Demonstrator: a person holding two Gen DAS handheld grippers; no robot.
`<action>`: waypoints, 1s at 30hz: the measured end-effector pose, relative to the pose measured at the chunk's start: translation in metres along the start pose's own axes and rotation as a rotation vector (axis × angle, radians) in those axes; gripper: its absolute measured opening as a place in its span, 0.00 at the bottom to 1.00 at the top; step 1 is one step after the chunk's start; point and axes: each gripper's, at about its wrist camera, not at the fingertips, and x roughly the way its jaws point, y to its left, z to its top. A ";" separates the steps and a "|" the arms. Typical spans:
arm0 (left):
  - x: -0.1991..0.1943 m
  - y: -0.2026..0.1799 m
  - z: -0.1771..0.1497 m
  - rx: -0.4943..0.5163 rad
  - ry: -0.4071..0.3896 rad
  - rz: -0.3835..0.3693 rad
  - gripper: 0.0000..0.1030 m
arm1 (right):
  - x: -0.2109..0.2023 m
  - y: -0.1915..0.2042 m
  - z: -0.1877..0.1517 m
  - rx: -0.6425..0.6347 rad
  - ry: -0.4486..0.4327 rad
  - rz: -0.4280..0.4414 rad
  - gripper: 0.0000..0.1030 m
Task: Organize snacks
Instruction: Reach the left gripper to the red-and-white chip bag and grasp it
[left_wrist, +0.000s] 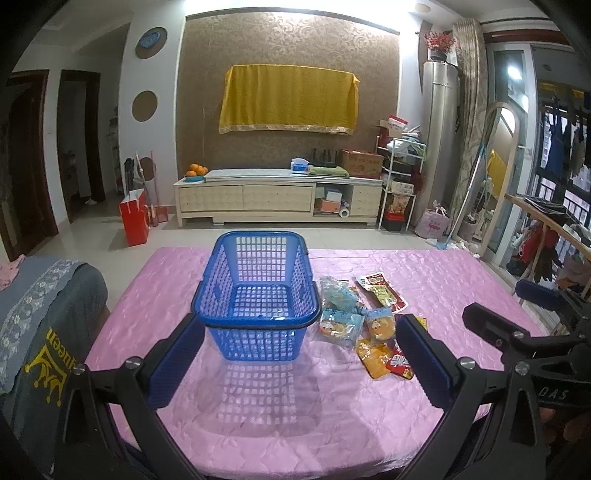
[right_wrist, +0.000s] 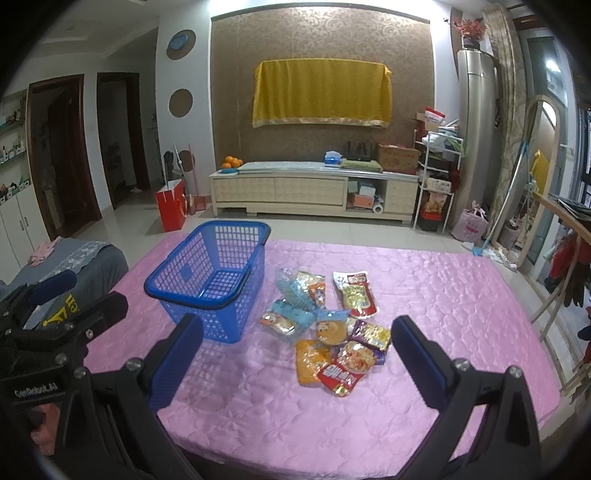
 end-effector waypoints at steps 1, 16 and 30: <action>0.004 -0.004 0.003 0.008 0.004 -0.004 0.99 | 0.000 -0.003 0.002 0.001 -0.007 -0.007 1.00; 0.106 -0.086 0.024 0.189 0.182 -0.183 0.99 | 0.041 -0.099 0.004 0.139 0.077 -0.144 1.00; 0.214 -0.162 -0.035 0.335 0.481 -0.283 0.99 | 0.110 -0.183 -0.059 0.242 0.310 -0.202 1.00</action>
